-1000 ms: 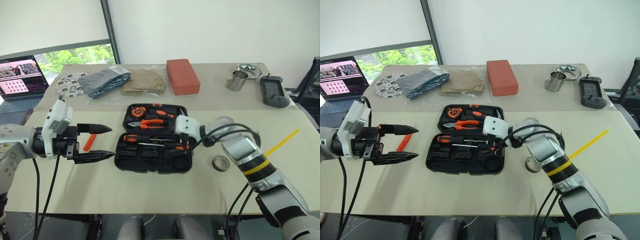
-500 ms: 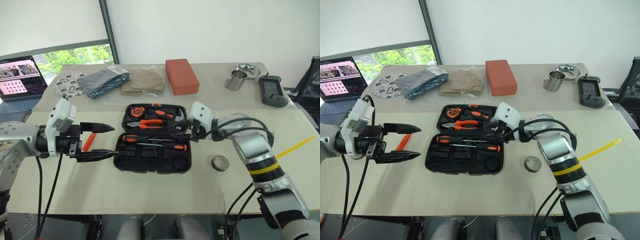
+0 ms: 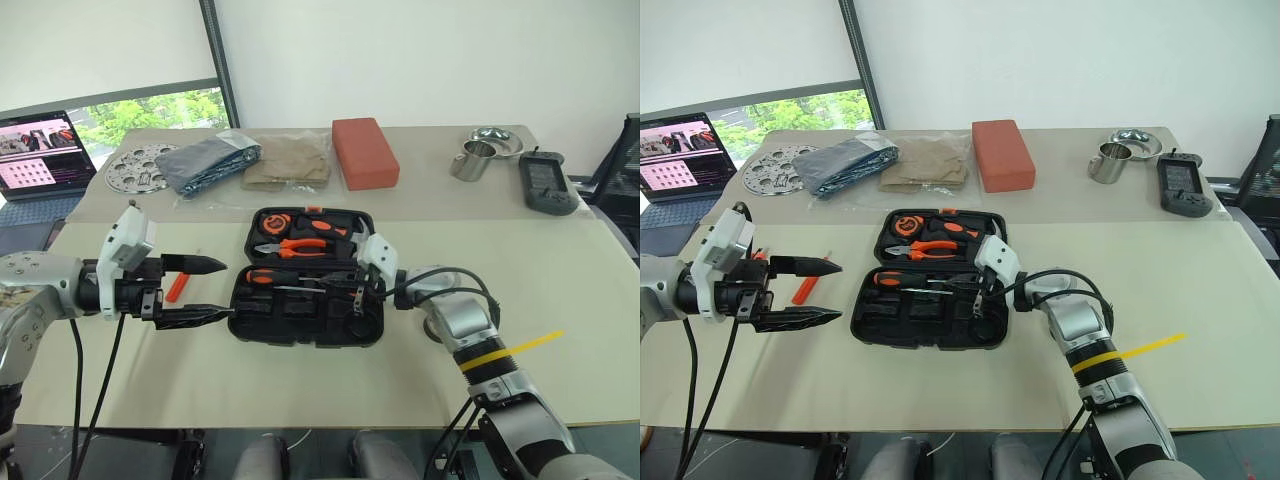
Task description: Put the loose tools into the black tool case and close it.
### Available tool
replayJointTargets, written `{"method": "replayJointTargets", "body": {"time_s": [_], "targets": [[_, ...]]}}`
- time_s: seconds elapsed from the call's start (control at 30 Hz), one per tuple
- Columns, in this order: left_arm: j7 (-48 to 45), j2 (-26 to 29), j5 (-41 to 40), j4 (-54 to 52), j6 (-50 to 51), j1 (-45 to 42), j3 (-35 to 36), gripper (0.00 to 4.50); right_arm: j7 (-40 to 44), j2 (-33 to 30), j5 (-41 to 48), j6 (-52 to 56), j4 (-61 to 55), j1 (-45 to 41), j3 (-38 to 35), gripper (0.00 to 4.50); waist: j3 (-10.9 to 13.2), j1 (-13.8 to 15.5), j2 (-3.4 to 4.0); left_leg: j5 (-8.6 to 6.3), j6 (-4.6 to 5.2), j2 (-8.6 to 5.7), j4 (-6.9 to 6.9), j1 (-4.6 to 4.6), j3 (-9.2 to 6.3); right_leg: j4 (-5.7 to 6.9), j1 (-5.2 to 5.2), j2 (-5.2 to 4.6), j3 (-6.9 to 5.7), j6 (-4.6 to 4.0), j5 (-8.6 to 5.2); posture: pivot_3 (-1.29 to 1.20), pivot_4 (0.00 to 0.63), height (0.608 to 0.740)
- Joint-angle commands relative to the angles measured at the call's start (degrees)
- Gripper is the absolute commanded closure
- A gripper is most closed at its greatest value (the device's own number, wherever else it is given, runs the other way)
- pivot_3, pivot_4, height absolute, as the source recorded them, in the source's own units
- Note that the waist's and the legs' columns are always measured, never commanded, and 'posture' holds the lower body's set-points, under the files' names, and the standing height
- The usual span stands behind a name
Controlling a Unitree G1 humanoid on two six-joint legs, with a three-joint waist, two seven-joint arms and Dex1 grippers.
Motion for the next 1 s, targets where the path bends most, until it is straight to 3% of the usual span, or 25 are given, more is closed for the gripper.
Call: {"method": "replayJointTargets", "body": {"time_s": [0.03,0.5,0.77,0.9,1.0], "targets": [[0.11,1.15,0.15,-0.66,-0.56,0.03,0.97,0.00,0.37,-0.41,-2.51,-1.93,2.67,-1.97,1.29,4.48,0.00,-0.11,0.00,0.00,0.00,0.01,-0.02,0.08,0.02,0.03,0.03,0.00,0.01,0.00,0.00,0.00,0.150,0.740],[1.37,1.20,0.11,-1.09,-0.63,1.92,2.31,0.00,1.41,-1.66,-9.00,-0.54,5.07,-1.68,6.80,4.48,-0.02,-0.06,-0.03,0.00,-0.01,0.03,-0.04,0.42,0.05,0.03,0.30,-0.01,0.04,-0.02,-0.01,0.00,0.150,0.740],[6.56,-1.11,3.74,2.85,-3.97,4.67,4.89,0.00,1.17,0.21,-0.02,0.40,-2.68,-2.05,-1.50,4.48,0.00,-0.27,-0.06,-0.01,-0.01,0.07,-0.08,0.45,0.08,0.05,0.27,-0.01,0.05,-0.08,-0.01,0.00,0.150,0.740],[12.00,-3.85,6.56,6.01,-6.50,4.82,6.15,0.00,2.00,-1.86,3.69,3.13,-9.25,-0.92,-4.64,3.44,0.02,-0.02,-0.07,0.00,-0.01,0.07,-0.08,0.20,0.08,0.05,0.07,-0.06,0.03,-0.10,0.01,0.00,0.150,0.740],[18.92,-6.15,11.32,10.64,-9.29,3.73,6.30,0.00,2.35,-3.59,7.85,5.37,-14.56,0.65,-8.04,2.32,0.02,0.18,-0.08,-0.01,-0.01,0.07,-0.10,0.16,0.07,0.03,0.06,-0.14,0.00,-0.10,0.01,0.00,0.150,0.740]]}}
